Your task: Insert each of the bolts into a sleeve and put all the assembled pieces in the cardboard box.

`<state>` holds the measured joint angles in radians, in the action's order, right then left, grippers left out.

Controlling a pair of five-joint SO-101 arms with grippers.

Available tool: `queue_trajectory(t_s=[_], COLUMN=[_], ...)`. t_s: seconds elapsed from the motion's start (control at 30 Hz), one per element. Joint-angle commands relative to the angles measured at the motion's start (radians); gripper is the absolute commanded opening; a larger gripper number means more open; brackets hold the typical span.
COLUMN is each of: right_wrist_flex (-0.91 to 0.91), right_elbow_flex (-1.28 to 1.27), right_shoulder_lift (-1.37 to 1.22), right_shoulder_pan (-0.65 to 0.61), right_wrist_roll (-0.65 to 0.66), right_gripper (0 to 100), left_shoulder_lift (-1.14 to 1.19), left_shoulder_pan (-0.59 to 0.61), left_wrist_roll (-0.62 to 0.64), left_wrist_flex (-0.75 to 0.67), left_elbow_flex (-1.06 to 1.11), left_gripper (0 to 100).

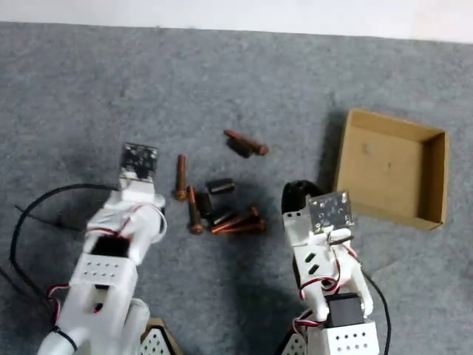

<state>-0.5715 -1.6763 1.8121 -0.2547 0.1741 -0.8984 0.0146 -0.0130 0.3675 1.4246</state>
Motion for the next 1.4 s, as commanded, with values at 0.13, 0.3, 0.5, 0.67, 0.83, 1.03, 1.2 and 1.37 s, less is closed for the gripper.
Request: queue_trajectory(t_s=[0.13,0.3,0.5,0.67,0.83,1.03,1.2,1.37], right_wrist_flex=[0.001,0.001,0.001,0.001,0.001,-0.001,-0.001,-0.001], right_elbow_flex=[-0.127,-0.127,-0.127,-0.127,-0.127,-0.127,-0.127,-0.127], right_shoulder_lift=[0.021,0.021,0.021,0.021,0.021,0.021,0.021,0.021], right_shoulder_pan=[0.01,0.008,0.007,0.007,0.007,0.007,0.007,0.007], right_wrist_roll=[0.009,0.009,0.009,0.009,0.009,0.009,0.009,0.009], right_gripper=[0.5,0.5,0.5,0.5,0.5,0.5,0.5,0.5], left_shoulder_lift=[-0.024,-0.024,-0.015,-0.013,0.005,0.208,0.452,0.599], left_shoulder_pan=[-0.142,-0.154,-0.11,-0.058,-0.137,-0.206,-0.206,-0.202], left_wrist_roll=[0.005,0.011,0.026,0.198,0.206,0.206,0.207,0.273], left_wrist_flex=[-0.361,-0.512,-0.175,0.091,0.091,0.089,0.094,0.107], left_elbow_flex=[0.154,0.211,0.016,-0.119,-0.107,-0.176,-0.297,-0.377], left_gripper=[1,1,1,2,21,18,16,16])
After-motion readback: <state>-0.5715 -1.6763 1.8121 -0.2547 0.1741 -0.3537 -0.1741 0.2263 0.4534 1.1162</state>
